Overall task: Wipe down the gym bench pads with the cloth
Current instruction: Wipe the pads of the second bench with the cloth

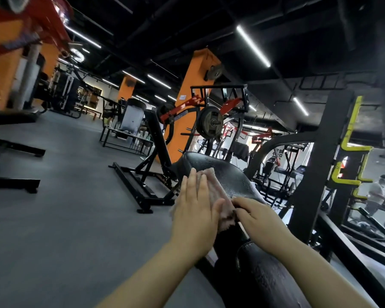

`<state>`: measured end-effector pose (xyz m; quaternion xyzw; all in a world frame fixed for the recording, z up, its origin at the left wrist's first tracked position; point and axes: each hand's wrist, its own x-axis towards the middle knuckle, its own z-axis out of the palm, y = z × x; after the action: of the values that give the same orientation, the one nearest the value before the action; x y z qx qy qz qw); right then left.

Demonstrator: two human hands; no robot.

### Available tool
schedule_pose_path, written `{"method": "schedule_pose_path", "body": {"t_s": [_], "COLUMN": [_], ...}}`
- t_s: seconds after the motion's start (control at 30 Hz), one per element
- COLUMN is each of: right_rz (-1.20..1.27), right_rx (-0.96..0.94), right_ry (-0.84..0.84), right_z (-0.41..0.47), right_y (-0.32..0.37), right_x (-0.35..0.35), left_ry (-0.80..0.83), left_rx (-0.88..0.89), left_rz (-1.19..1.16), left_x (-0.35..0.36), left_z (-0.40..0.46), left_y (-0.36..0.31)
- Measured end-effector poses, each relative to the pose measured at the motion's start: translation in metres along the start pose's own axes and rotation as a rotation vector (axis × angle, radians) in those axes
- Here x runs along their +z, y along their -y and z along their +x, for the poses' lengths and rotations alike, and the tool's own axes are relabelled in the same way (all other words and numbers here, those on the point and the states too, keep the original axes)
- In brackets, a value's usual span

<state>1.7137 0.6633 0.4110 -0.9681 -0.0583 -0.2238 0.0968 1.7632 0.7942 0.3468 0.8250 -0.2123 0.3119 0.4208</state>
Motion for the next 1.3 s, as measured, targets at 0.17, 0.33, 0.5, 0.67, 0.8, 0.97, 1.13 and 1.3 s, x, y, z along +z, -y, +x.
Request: {"method": "schedule_pose_path", "body": {"t_s": [0.17,0.33,0.5,0.67,0.8,0.97,1.13,1.3], "right_rz": [-0.015,-0.047,-0.05,-0.076,-0.102,-0.111,-0.084,-0.019], "right_rx": [0.015,0.048,0.069,0.033,0.024,0.026,0.089,0.081], "right_ry": [-0.005,0.033,0.095,0.051,0.065,0.09,0.124,0.173], "right_z": [-0.001,-0.003,0.0,0.001,0.0,0.001,0.004,0.003], "right_y": [0.002,0.009,0.013,0.021,0.024,0.028,0.024,0.016], "right_x": [-0.001,-0.006,-0.013,-0.01,-0.011,-0.014,-0.017,-0.022], "left_ry": [0.124,0.073,0.006,0.036,-0.012,0.032,0.059,0.032], "left_rx": [-0.12,-0.223,-0.214,-0.19,-0.215,-0.342,-0.391,-0.27], "left_rz": [-0.153,0.0,-0.081,-0.275,-0.477,-0.622,-0.546,-0.454], "left_x": [-0.026,-0.035,-0.017,-0.001,-0.008,-0.021,-0.02,0.002], "left_z": [0.062,0.078,0.009,-0.003,0.036,0.087,0.059,0.0], "left_y": [0.013,0.013,-0.016,-0.018,0.0,0.024,0.005,-0.014]}}
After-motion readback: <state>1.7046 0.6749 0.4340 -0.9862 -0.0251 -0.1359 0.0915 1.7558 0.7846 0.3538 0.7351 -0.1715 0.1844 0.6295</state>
